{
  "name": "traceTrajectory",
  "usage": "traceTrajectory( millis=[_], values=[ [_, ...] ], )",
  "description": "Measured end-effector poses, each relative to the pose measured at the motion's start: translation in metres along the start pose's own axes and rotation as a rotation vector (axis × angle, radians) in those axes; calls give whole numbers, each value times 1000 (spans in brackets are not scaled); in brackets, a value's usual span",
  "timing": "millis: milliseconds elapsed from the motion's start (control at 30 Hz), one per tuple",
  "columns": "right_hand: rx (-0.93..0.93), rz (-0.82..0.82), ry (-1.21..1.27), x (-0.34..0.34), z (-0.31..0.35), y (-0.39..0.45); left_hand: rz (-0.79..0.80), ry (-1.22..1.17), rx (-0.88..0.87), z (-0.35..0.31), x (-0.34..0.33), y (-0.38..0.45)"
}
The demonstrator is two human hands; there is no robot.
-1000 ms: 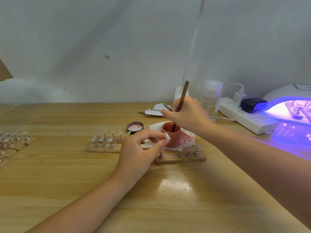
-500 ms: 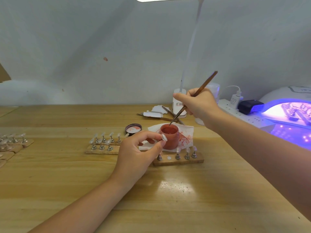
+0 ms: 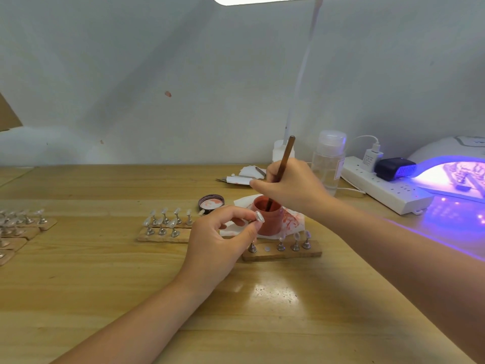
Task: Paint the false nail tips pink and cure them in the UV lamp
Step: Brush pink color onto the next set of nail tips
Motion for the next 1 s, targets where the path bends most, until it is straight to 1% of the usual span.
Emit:
traceTrajectory(
  millis=[67, 133, 233, 300, 367, 600, 700, 767, 833, 900, 1000],
  values=[
    [-27, -16, 25, 4, -1, 2, 3, 6, -3, 0, 0, 0],
    [-79, -67, 78, 13, -6, 5, 5, 12, 2, 0, 0, 0],
    [-217, -142, 220, 25, -20, 7, 6, 13, 11, 2, 0, 0],
    [-313, -144, 324, 28, -31, 4, 6, 7, 17, 2, 0, 0],
    [-366, -138, 393, 29, -41, 0, 4, -2, 24, 3, 0, 0],
    [-478, -208, 411, 37, -61, -11, -8, -31, 49, 4, 1, 0],
    [-503, -283, 452, 48, -64, -18, -7, -28, 51, 5, 0, 0],
    [-494, -354, 515, 56, -61, -25, -6, -23, 47, 5, 0, 0],
    [-444, -418, 611, 60, -51, -36, -6, -13, 38, 5, 0, 0],
    [-322, -426, 695, 60, -32, -49, -1, -2, 26, 4, 0, 1],
    [-63, -361, 727, 52, -3, -69, 9, 1, 11, 3, 0, 1]
  ],
)
Point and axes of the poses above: each hand's wrist, its own y-axis towards the middle knuckle, its own x-axis out of the back of the hand, z = x × y, the point moved 6 cm from there along y, towards the middle knuckle, and after that the axes turned 4 degrees about -z, right-handed, at the moved point
